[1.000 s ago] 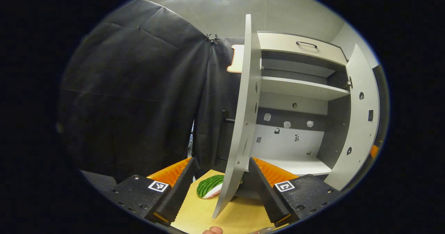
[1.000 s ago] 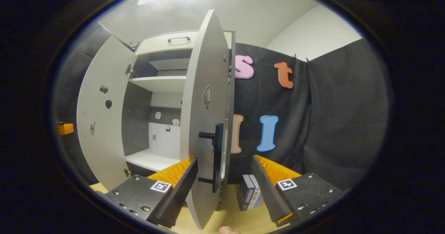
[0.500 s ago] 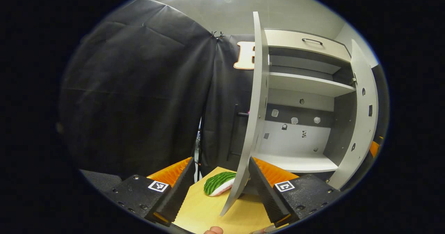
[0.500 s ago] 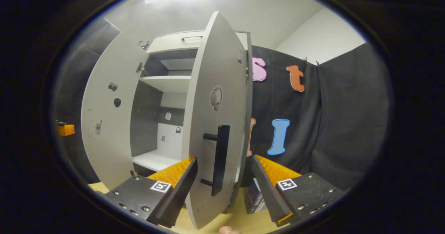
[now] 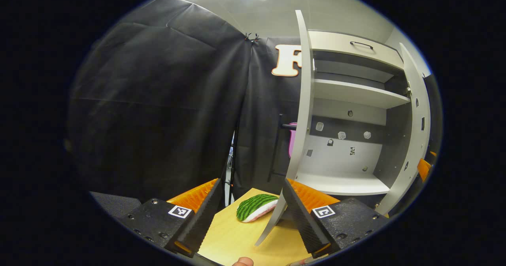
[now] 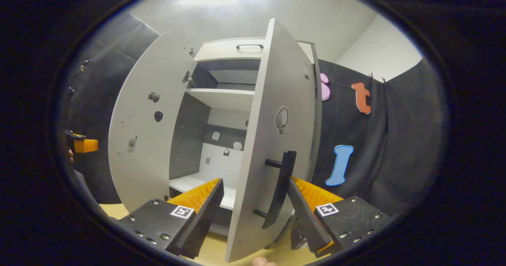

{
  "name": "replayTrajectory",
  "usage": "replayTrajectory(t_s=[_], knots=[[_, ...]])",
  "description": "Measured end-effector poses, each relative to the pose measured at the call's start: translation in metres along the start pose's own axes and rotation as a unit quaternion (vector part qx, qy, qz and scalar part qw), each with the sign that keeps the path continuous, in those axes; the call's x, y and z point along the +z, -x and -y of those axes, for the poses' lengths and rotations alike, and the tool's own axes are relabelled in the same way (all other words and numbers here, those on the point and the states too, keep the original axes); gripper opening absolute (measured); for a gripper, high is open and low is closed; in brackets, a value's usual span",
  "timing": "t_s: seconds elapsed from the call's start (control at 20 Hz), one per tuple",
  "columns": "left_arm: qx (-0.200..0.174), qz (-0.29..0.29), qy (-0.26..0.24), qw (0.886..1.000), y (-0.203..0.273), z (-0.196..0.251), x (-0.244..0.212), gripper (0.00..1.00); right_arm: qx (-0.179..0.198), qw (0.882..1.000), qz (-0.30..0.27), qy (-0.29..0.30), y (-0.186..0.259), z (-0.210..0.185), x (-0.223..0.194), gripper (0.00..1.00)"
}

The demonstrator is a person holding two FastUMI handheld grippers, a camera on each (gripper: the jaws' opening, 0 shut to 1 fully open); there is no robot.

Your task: Grasp the bottle in the cabinet with the left hand and place it on the coaster, then close the right door with the right hand and the left door with the left hand.

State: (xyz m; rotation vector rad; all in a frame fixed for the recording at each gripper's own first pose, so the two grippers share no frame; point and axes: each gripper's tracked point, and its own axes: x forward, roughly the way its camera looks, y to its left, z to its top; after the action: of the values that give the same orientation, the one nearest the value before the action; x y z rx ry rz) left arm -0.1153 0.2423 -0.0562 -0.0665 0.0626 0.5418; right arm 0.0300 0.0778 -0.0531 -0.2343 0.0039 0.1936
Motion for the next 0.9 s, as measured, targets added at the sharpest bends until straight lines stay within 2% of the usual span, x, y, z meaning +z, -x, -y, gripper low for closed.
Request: replayTrajectory(t_s=[0.1,0.15,0.3,0.35,0.4,0.5,0.6,0.9], knots=[[0.003,-0.002,-0.001,1.000,-0.001,-0.003,-0.003,0.95,0.013,1.000,0.003,-0.005,-0.001,-0.008,-0.002,0.97],[0.004,-0.005,0.000,1.000,-0.003,-0.004,-0.004,0.95,0.021,1.000,0.002,-0.009,-0.004,-0.011,-0.003,0.94],[0.003,-0.008,0.000,1.000,-0.007,-0.007,-0.006,0.95,0.041,0.999,-0.003,-0.030,-0.008,-0.030,-0.002,0.94],[0.003,-0.007,-0.002,1.000,-0.009,-0.007,-0.006,0.95,0.043,0.998,-0.004,-0.034,-0.010,-0.032,-0.003,0.96],[0.004,-0.007,-0.003,1.000,-0.011,-0.008,-0.006,0.95,0.044,0.998,-0.004,-0.035,-0.011,-0.034,-0.002,0.94],[0.003,-0.006,-0.003,1.000,-0.014,-0.008,-0.005,0.93,0.044,0.999,-0.007,-0.029,-0.014,-0.036,-0.005,0.94],[0.001,-0.008,-0.003,1.000,-0.017,-0.008,-0.006,0.95,0.043,0.999,-0.012,-0.026,-0.013,-0.035,-0.009,0.96],[-0.012,-0.017,-0.007,1.000,-0.029,0.000,-0.011,0.95,0.027,0.999,-0.022,-0.022,-0.013,-0.030,-0.014,0.94]])
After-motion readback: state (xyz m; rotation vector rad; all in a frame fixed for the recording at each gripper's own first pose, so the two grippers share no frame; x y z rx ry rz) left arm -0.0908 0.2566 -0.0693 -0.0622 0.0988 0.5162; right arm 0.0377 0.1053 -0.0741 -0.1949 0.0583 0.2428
